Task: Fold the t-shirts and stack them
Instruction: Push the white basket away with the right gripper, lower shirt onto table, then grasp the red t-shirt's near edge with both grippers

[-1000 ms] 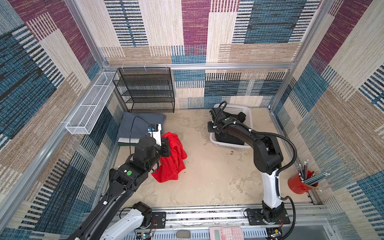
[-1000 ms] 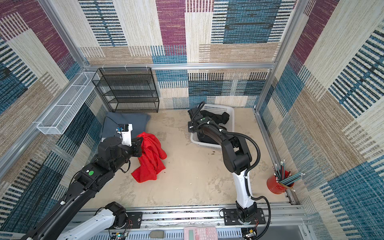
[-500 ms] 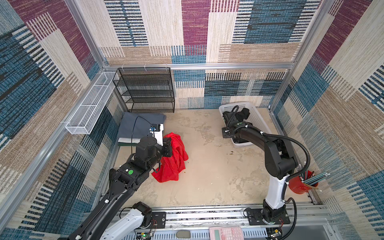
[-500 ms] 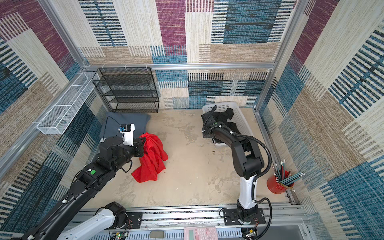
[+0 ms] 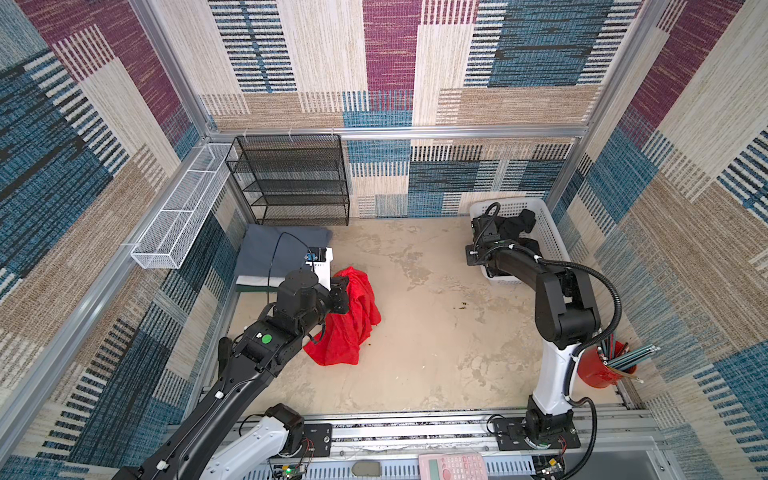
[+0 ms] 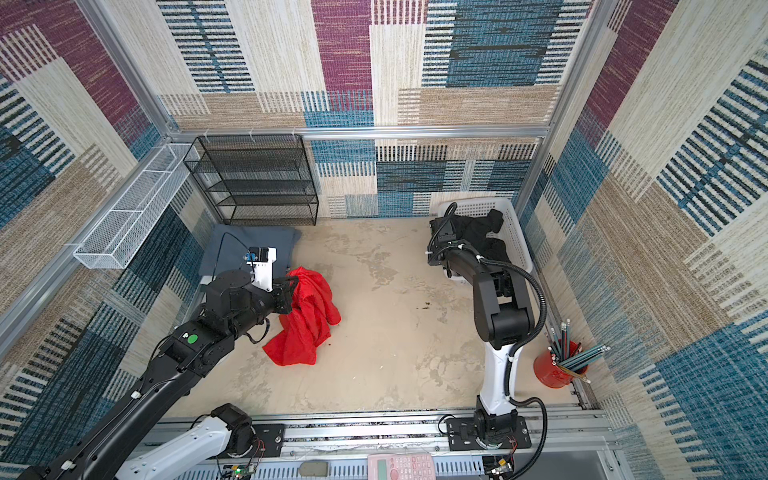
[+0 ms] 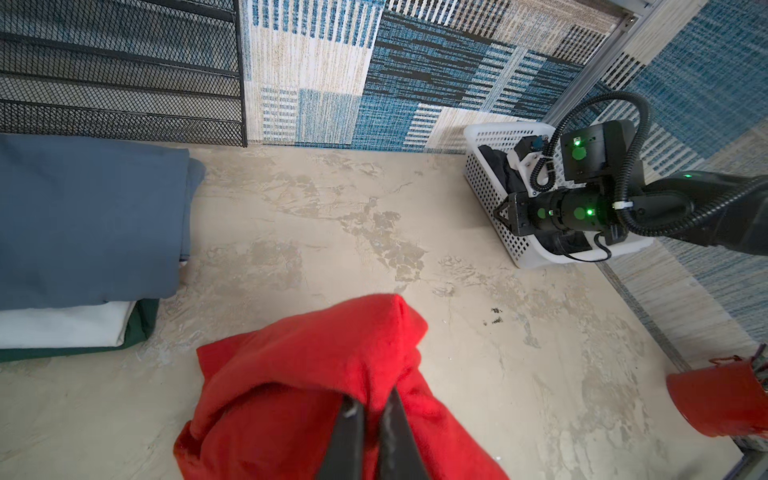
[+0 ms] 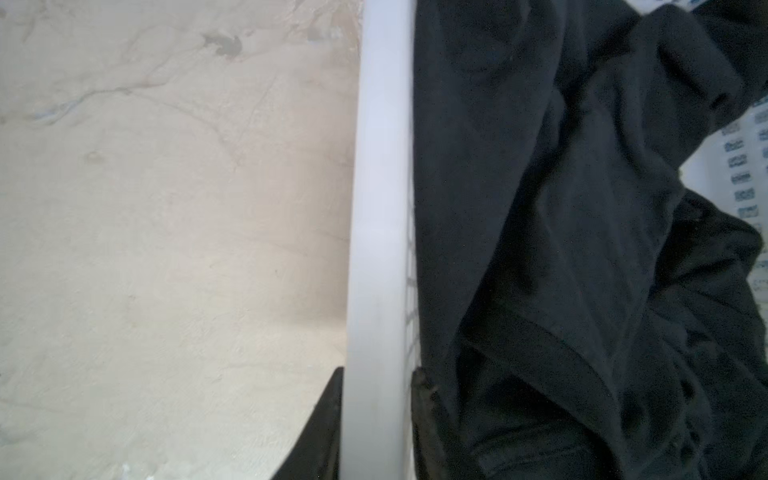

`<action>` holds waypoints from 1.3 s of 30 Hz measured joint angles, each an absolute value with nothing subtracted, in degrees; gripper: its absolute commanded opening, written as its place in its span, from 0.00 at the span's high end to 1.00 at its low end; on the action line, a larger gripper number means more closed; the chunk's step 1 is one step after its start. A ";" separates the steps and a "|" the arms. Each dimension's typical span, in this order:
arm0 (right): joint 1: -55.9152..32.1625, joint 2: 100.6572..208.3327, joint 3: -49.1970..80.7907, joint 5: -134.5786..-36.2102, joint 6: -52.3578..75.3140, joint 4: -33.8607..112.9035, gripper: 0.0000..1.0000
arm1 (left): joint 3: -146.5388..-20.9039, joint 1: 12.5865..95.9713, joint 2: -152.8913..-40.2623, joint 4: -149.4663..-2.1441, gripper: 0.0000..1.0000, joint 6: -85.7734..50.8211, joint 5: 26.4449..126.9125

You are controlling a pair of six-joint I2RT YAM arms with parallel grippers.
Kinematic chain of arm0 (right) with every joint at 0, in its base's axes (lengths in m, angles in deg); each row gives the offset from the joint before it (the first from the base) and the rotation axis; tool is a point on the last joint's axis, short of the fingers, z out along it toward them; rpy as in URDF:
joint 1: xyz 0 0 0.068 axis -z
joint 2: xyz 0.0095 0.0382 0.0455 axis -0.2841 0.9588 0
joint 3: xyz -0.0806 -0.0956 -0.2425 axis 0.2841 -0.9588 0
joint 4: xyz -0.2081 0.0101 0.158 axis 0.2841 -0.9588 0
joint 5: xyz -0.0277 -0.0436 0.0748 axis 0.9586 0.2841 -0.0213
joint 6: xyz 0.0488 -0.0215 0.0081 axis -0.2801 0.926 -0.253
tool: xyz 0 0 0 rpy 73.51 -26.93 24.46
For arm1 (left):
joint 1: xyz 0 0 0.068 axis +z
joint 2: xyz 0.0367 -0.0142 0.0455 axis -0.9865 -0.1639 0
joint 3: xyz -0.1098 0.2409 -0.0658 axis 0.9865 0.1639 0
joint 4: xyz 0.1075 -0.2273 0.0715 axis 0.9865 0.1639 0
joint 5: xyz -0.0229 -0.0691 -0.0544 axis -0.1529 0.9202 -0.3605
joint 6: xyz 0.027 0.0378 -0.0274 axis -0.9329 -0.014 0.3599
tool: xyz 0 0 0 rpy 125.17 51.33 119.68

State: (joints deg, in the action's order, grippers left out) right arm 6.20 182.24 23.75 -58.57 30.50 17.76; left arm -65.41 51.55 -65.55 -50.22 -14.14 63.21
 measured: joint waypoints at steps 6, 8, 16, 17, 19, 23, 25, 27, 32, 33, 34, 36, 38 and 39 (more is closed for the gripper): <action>8.02 186.07 29.17 -58.15 32.07 17.61 0.71 | -66.00 51.55 -65.74 -50.07 1.00 -14.09 63.41; 8.34 186.83 30.20 -56.86 32.53 17.74 0.71 | -66.29 51.55 -65.81 -50.07 1.00 -14.12 63.41; 8.76 188.45 33.24 -52.56 34.76 16.72 0.01 | -67.20 51.53 -66.81 -49.39 1.00 -13.64 64.52; 8.76 187.90 33.17 -52.84 34.78 16.23 0.01 | -67.42 51.53 -67.01 -49.35 1.00 -13.35 64.63; 8.89 185.83 32.08 -54.24 34.94 16.15 0.01 | -67.77 51.51 -67.49 -49.24 1.00 -13.20 64.70; 8.76 177.41 27.93 -57.71 32.86 17.98 0.01 | -68.69 51.51 -69.20 -49.06 1.00 -12.98 65.35; 8.74 173.52 25.50 -59.68 31.16 20.02 0.01 | -69.35 51.51 -70.55 -49.06 1.00 -12.67 66.14; 8.76 168.32 20.74 -62.46 28.95 22.05 0.01 | -70.07 51.40 -72.54 -49.43 1.00 -11.82 67.43; 8.76 155.79 5.63 -71.35 22.22 26.92 0.01 | -75.18 50.11 -82.07 -51.07 0.92 -10.27 70.86; 8.76 154.11 3.36 -72.75 21.10 27.93 0.01 | -76.84 50.02 -84.26 -51.25 0.73 -10.29 71.12; 8.76 151.99 0.19 -74.94 19.70 29.31 0.01 | -79.71 49.78 -87.62 -51.20 0.59 -10.29 72.08; 8.61 148.43 -5.53 -78.76 17.06 30.86 0.01 | -87.23 49.65 -94.70 -50.20 0.18 -10.62 73.33; 8.19 145.32 -10.63 -82.00 14.59 32.34 0.01 | -95.07 49.54 -100.98 -48.47 0.02 -11.95 73.96; 7.75 143.88 -12.70 -83.13 13.41 32.56 0.01 | -98.04 49.43 -103.10 -47.62 0.02 -12.74 74.09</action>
State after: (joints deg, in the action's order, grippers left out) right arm 7.75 143.88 -12.70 -83.13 13.41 32.56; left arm -98.04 49.43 -103.10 -47.62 -12.74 74.09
